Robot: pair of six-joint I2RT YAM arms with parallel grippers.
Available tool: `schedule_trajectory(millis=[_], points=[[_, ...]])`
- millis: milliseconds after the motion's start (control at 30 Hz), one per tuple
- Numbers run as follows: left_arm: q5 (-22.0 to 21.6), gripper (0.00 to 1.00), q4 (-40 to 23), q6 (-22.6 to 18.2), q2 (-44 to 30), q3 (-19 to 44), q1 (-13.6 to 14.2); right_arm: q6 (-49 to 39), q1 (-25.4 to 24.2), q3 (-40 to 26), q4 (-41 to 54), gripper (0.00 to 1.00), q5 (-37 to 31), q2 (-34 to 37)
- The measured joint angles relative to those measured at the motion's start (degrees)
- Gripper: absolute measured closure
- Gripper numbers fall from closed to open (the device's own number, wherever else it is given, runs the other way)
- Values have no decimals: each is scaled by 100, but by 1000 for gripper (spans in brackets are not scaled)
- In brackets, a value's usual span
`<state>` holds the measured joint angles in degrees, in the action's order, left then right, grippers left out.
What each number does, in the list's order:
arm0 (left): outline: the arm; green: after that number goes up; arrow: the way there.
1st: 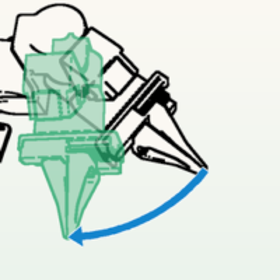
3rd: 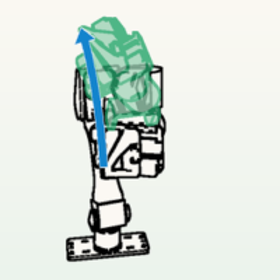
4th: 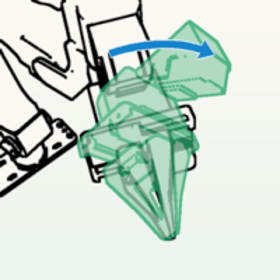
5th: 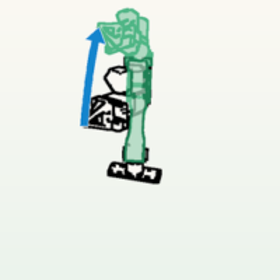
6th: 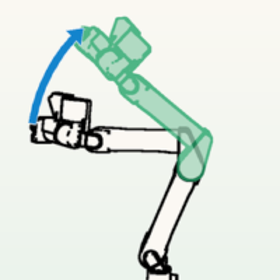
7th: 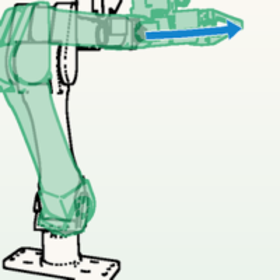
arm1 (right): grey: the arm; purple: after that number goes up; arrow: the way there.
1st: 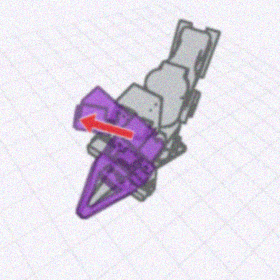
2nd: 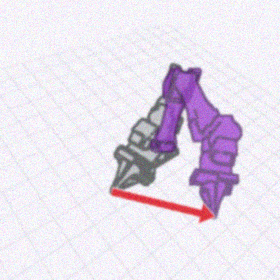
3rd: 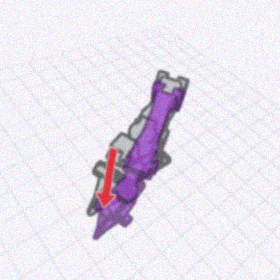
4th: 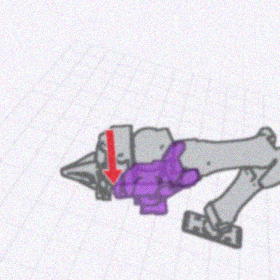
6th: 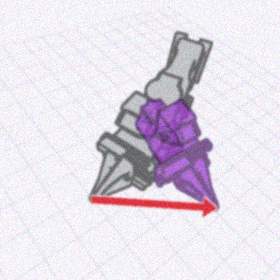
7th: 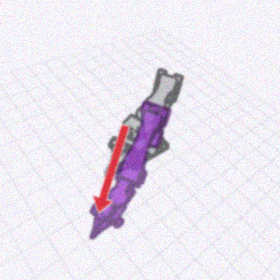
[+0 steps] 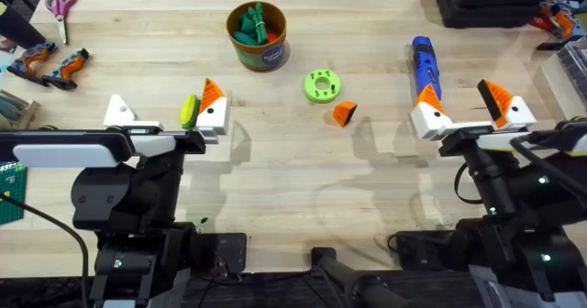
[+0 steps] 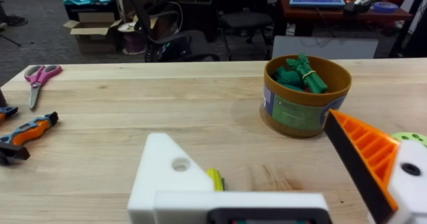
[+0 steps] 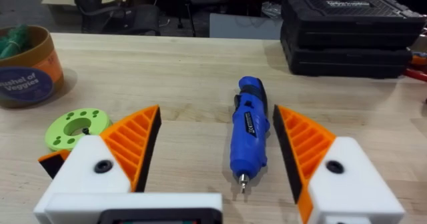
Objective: Pick up the gripper from the table and insert it into the empty holder that is missing its gripper. Then pick up a screw, insert it into the mounting hole, and use the screwdriver to tighten it. Finally, clean up the table by picking up the vegetable and placing it into the bucket.
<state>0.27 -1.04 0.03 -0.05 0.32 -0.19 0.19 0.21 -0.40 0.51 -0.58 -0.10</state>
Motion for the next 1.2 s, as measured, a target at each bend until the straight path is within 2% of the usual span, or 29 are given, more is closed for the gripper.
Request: schedule_trajectory(millis=[367, 467, 567, 733, 867, 900, 933, 1100, 1200], points=[[0, 15, -46, -2, 1, 5, 0, 0, 0, -2, 14, 28, 0, 0], [-3, 15, -563, -23, 0, 121, 0, 2, 0, -18, 42, 28, 0, -1], [-16, 15, -1316, -44, -85, 582, 0, 2, 0, -194, 293, 28, 7, 31], [-187, 16, -2563, -119, -895, 2144, 0, 0, 0, -1110, 954, 28, 22, 566], [-269, 15, -3599, -289, -2156, 3617, 0, 2, 0, -2291, 1854, 28, 24, 1492], [-283, 15, -3821, -315, -2490, 3947, 0, 1, 0, -2636, 2147, 28, 26, 1796], [-311, 15, -4629, -394, -3571, 5015, 0, 1, 0, -3659, 3023, 28, 40, 2717], [-313, 15, -5797, -439, -5191, 6568, 0, 0, 0, -5380, 4500, 28, 44, 4181], [-338, 14, -6288, -456, -5930, 7217, 0, 0, 0, -6257, 5301, 28, 44, 4912]])
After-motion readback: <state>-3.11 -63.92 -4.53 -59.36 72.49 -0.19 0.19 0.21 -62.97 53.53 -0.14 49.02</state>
